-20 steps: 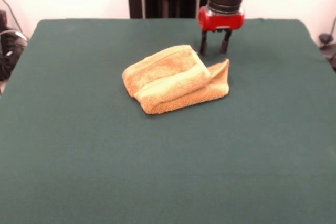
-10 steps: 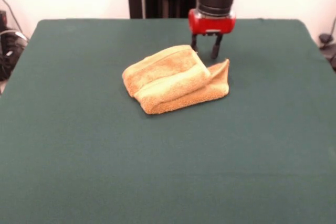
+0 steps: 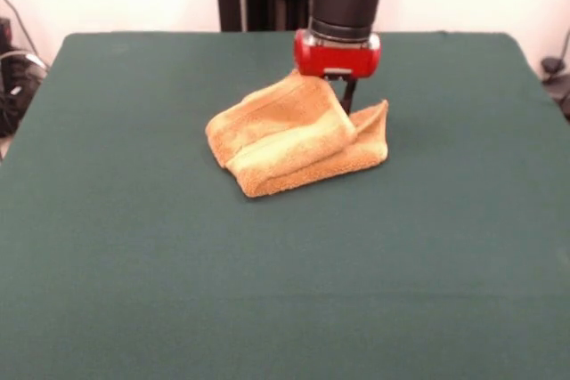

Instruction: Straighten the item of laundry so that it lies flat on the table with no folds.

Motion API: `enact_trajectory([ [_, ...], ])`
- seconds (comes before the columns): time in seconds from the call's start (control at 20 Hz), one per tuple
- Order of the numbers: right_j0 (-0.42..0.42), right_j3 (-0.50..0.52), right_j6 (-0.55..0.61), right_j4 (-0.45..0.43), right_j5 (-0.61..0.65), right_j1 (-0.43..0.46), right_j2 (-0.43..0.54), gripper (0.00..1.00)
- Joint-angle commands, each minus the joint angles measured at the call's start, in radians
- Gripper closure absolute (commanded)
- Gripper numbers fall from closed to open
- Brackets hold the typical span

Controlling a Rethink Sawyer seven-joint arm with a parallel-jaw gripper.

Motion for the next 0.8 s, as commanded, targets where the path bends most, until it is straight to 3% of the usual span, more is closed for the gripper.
enact_trajectory([
  [0.05, 0.012, -0.192, 0.018, -0.023, 0.185, -0.011, 0.136, 0.0],
  [0.35, 0.006, -0.228, 0.013, -0.071, 0.177, -0.006, 0.153, 0.0],
  [0.8, -0.105, -0.295, -0.039, -0.125, 0.24, 0.009, 0.257, 0.0],
])
